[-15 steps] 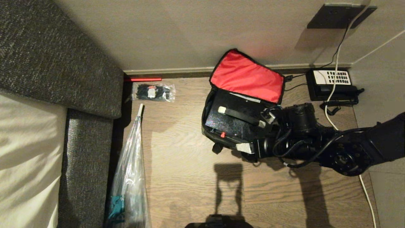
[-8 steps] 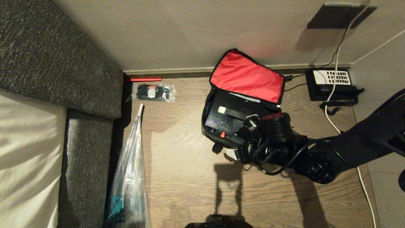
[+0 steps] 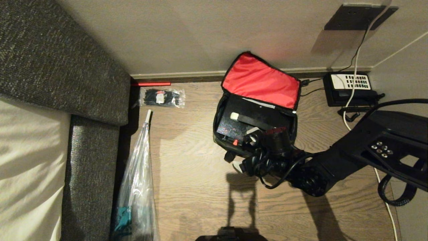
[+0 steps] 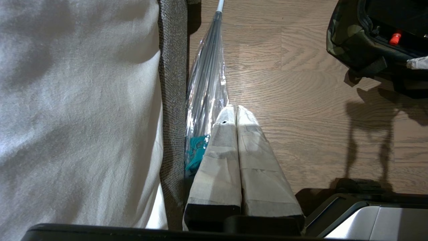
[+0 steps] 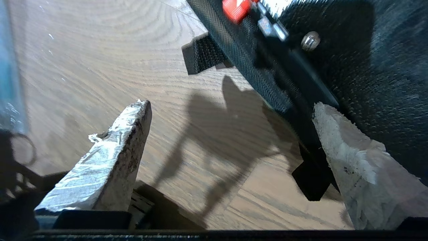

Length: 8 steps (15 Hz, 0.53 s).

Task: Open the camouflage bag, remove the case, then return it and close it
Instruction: Close the top of the storage box

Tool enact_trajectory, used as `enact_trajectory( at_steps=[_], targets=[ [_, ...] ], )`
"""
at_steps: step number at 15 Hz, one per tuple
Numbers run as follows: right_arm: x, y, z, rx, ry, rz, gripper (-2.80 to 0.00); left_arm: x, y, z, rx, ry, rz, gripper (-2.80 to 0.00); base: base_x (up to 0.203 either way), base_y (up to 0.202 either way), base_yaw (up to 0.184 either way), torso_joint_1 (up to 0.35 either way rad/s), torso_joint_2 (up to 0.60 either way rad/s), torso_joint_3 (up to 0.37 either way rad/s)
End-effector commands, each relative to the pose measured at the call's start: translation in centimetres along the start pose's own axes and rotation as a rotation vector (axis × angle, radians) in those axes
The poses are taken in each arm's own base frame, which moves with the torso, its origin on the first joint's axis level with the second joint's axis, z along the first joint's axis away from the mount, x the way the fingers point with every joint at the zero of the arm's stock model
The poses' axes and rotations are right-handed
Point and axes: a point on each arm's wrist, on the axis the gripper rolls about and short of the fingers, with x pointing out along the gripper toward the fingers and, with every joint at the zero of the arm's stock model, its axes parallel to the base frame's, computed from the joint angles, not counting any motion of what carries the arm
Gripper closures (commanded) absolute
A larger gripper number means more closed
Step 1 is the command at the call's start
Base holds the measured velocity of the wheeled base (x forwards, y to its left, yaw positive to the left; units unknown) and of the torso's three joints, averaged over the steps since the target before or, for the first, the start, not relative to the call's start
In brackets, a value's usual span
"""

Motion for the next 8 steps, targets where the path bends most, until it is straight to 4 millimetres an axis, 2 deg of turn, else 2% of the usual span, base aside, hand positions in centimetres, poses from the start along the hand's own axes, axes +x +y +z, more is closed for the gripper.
enact_trajectory(
  at_steps=[1, 8],
  targets=[
    [0.8, 0.2, -0.6, -0.004, -0.007, -0.001, -2.8, 0.0, 0.0, 0.0, 0.0, 0.0, 0.001, 0.0, 0.0, 0.0, 0.0, 0.0, 0.0, 0.0],
    [1.5, 0.2, -1.7, -0.069, -0.015, -0.011, -2.8, 0.0, 0.0, 0.0, 0.0, 0.0, 0.0, 0.0, 0.0, 0.0, 0.0, 0.0, 0.0, 0.0]
  ],
)
